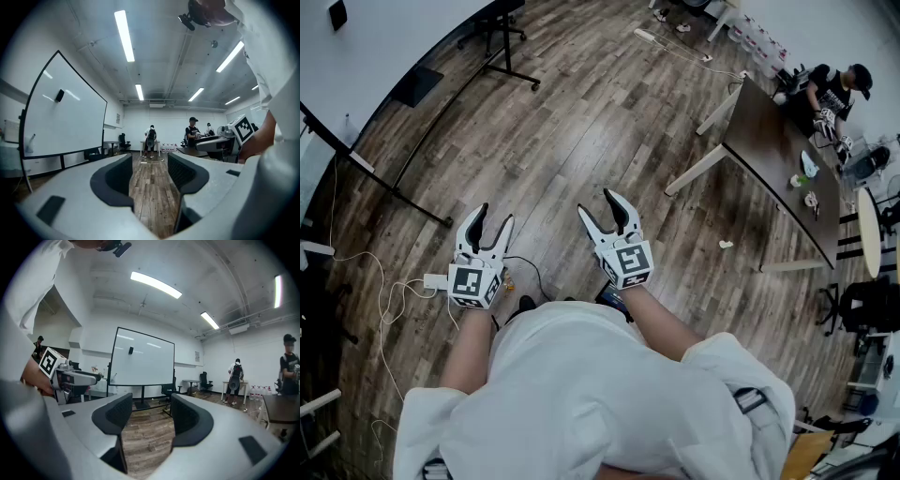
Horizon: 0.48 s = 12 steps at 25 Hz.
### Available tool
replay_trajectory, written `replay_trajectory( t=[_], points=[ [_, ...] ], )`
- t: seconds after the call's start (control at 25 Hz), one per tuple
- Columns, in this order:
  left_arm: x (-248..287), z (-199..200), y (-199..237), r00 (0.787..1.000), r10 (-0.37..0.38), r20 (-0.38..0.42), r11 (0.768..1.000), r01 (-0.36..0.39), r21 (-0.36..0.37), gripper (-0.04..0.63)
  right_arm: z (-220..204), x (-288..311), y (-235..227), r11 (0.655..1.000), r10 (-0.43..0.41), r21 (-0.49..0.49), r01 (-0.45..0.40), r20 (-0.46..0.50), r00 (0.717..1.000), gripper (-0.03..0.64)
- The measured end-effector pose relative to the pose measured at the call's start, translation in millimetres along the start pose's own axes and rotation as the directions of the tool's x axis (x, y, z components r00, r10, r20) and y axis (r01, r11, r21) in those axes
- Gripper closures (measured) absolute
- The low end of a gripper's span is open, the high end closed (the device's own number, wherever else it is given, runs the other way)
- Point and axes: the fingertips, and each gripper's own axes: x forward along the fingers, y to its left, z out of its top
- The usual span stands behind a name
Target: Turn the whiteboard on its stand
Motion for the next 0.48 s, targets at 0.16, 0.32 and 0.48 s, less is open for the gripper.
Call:
replay_trajectory(
  t=[0.16,0.32,0.48],
  points=[
    [-2,2,20,0.999,0.035,0.028,0.999,-0.034,-0.03,0.376,0,6,-9,0.999,-0.038,0.006,0.038,0.018,0.999,0.367],
    [-1,3,22,0.998,0.056,0.038,0.998,-0.055,-0.026,0.376,3,7,-20,0.999,-0.052,0.001,0.052,0.033,0.998,0.367],
    [-3,1,23,0.997,0.065,0.044,0.997,-0.063,-0.047,0.376,-1,3,-19,0.998,-0.055,0.013,0.054,0.031,0.998,0.367]
  ],
)
